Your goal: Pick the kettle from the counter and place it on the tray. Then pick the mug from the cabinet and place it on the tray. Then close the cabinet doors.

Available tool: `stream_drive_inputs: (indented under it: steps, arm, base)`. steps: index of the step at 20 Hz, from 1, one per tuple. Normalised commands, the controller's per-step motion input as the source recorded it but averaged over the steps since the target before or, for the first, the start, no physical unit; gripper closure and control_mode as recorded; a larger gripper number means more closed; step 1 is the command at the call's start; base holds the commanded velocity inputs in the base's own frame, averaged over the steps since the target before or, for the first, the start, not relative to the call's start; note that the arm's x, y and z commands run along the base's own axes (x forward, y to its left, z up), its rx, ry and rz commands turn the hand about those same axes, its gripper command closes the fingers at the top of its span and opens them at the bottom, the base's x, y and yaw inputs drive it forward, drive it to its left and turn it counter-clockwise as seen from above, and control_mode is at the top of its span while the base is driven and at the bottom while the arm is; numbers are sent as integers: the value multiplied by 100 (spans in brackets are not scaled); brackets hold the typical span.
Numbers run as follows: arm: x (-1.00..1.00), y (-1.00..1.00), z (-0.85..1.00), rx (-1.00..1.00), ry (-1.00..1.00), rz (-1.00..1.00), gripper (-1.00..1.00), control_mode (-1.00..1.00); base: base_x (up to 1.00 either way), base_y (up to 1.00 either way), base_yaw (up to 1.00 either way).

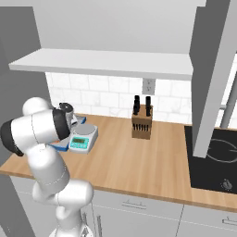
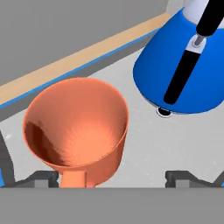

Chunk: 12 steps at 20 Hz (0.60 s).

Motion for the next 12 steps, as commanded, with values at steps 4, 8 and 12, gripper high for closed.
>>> stream_drive_inputs:
  steps: [4,8,12]
  arm:
    - [-23,-12,36,0,0,0,-100,-100]
    - [-20,-8,49,0,3,0,-100,-100]
    - [-55,-2,51,7,4,-7,-100,-100]
  base:
    - [0,0,0]
    - [0,0,0]
    - [0,0,0]
